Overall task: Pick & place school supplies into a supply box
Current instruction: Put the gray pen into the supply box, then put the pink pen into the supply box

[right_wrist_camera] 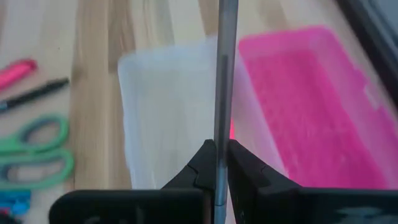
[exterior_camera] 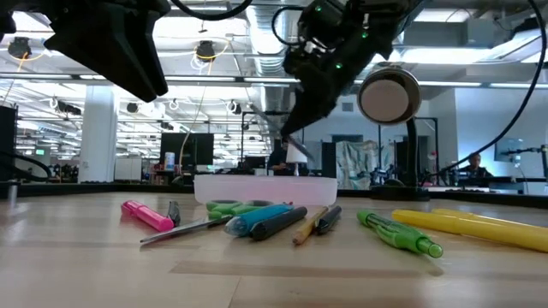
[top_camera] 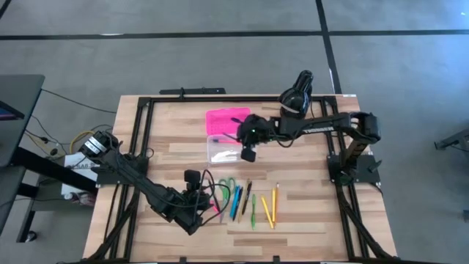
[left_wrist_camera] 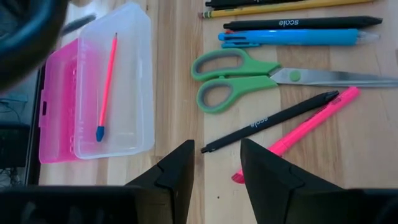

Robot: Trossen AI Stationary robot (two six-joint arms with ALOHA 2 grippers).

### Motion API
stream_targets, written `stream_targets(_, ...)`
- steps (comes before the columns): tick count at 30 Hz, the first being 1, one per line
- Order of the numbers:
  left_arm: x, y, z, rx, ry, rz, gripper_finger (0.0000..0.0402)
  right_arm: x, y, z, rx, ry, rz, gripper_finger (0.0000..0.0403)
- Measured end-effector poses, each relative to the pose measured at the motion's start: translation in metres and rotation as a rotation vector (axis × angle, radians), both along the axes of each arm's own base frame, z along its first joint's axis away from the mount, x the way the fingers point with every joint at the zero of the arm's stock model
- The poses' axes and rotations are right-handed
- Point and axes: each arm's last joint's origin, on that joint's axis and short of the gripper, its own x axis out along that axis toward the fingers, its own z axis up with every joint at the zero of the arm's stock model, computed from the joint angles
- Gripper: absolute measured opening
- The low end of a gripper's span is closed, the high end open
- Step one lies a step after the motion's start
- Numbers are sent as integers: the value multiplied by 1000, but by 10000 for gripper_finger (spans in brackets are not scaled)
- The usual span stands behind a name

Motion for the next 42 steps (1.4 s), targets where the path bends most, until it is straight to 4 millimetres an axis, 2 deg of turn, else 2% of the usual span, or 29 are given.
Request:
stream_targets(5,-1,0,0,-1,3,10,126,10,-7,-24,31,97,-4,12)
stream_targets(12,-3,0,-1,3,14,7,126,26,-8,-30,55,181,-8,34)
stream_targets(18,-5,-3,-1,3,15,4,126,30,-9,-28,77,248,-20,68)
stream_targets(25,-6,-4,-1,-7,25,-6,126,30,-6,-18,67,216,-14,127)
stream_targets(29,-4,-6,-4,-3,67,-70,126,26,9,-4,31,207,59,148)
stream_targets(36,-1,-6,-28,-45,111,-229,126,16,56,14,-16,214,222,159)
stream_targets(42,3,8,-47,-59,116,-290,126,-4,90,30,-45,172,325,153)
